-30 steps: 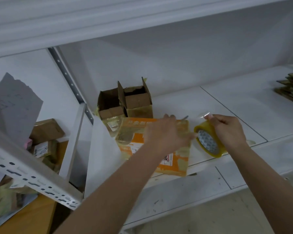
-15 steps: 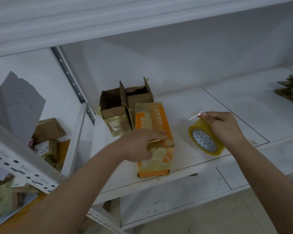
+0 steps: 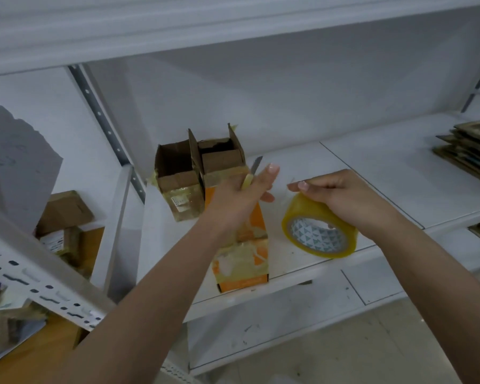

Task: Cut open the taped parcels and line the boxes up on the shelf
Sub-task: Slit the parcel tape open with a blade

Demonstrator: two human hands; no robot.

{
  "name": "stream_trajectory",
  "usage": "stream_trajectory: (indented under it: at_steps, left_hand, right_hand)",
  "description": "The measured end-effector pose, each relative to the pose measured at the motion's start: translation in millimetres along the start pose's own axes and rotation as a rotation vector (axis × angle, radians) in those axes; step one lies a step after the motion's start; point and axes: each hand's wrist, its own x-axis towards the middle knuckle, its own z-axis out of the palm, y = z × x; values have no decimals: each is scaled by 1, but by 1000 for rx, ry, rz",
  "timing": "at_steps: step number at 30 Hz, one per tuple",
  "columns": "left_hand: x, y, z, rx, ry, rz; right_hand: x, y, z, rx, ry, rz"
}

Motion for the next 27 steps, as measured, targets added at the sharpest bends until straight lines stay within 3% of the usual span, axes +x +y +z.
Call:
stream_trajectory:
  at_steps: [8,13,20,24,27]
  left_hand:
    - [7,-2,12,133,54,152]
    - [-4,-12,-12,166,228,129]
    - [-33,-51,-46,172,407,-70]
    - [-57,-81,-61,162,453,-183]
    - [-65,-90,-54,144,482,-213]
  right_hand:
    - [-7,-10,8,-1,-55,96]
    - [-7,-21,-4,195,-133,58]
    - [5,-6,-8,99,-214,74]
    - [4,16,-7,-204,-212,98]
    - [8,20,-2,-232,-213,85]
